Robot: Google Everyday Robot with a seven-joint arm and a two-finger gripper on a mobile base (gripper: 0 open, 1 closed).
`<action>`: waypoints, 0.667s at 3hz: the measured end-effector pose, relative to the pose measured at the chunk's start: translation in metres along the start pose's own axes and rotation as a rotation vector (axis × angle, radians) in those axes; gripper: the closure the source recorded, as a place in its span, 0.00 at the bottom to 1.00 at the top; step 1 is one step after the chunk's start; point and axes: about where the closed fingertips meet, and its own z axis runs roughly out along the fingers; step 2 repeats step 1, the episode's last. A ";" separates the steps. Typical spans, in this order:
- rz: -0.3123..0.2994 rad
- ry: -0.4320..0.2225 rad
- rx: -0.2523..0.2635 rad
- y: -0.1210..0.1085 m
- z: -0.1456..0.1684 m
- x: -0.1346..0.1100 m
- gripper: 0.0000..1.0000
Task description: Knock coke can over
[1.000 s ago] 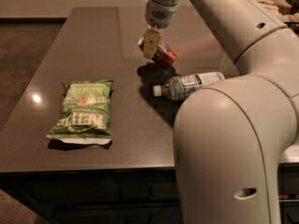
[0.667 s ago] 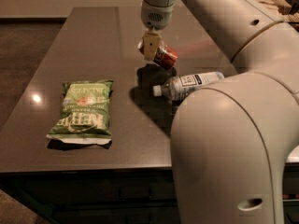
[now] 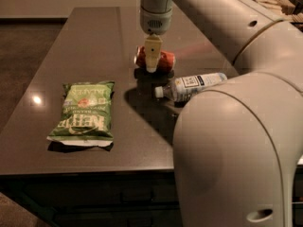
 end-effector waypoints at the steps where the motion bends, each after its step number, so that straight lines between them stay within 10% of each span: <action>1: 0.000 -0.001 0.001 0.000 0.000 0.000 0.00; 2: 0.000 -0.001 0.001 0.000 0.000 0.000 0.00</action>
Offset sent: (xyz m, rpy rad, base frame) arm 0.0000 0.0000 0.0000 0.0000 0.0000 0.0000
